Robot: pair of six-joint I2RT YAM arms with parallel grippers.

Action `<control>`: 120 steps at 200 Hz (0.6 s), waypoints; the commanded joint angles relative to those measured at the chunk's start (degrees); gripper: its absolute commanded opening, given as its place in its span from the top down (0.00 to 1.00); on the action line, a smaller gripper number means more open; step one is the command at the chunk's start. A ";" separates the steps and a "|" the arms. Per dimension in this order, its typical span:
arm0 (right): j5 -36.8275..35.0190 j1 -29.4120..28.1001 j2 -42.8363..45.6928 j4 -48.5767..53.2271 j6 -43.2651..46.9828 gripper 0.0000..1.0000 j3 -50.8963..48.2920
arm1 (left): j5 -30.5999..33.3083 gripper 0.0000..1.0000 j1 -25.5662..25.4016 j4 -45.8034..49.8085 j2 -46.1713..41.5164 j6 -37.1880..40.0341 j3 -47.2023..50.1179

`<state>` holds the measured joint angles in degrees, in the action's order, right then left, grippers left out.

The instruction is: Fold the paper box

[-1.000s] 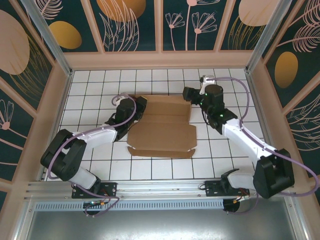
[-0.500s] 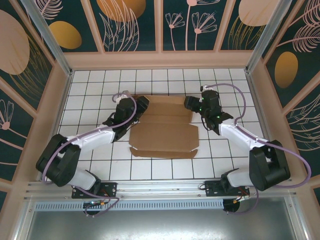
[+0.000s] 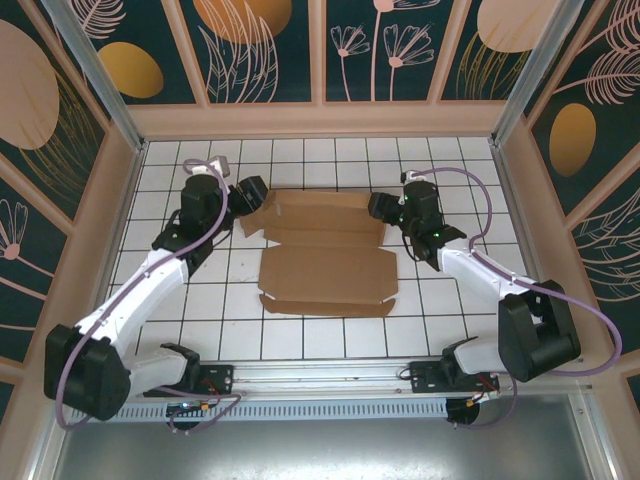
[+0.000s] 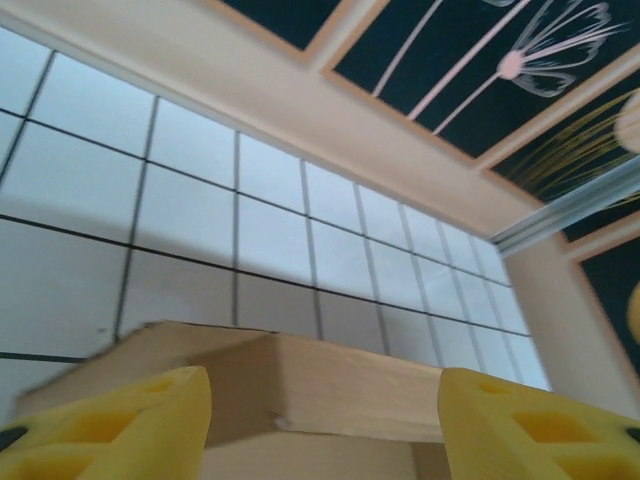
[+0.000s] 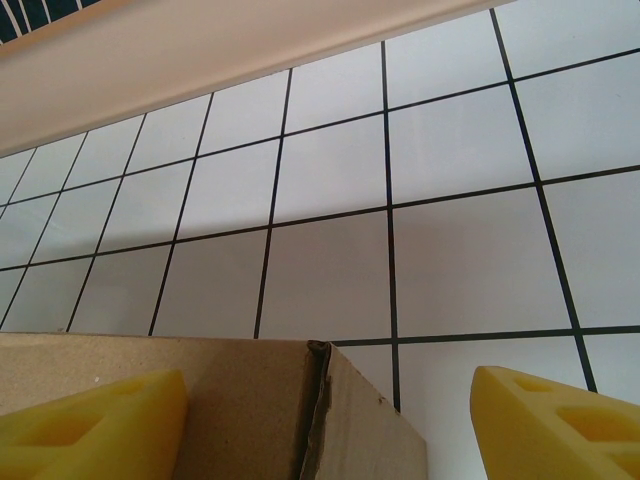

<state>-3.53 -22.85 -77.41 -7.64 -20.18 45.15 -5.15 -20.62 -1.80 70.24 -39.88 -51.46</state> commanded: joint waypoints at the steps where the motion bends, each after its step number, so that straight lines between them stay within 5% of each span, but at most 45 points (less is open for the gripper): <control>1: -0.26 0.43 0.12 0.62 -0.89 0.25 -1.49 | -7.72 0.39 0.67 4.15 5.85 4.16 -3.44; 54: 2.30 0.26 -1.12 0.39 -1.70 0.26 -1.07 | -14.16 0.42 0.71 -1.88 15.63 2.14 -5.87; 92: 2.39 0.09 -1.61 0.47 -1.61 0.26 -0.76 | -20.90 0.52 0.64 -10.99 17.98 -2.26 -4.61; 120: 1.39 0.08 -1.32 1.00 -1.20 0.26 -0.67 | -20.17 0.60 0.87 -11.55 16.62 -2.11 -2.56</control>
<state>-2.02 -22.85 -77.84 -8.40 -21.45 45.04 -23.05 -19.88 -8.86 87.81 -41.28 -54.74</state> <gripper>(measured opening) 0.740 0.426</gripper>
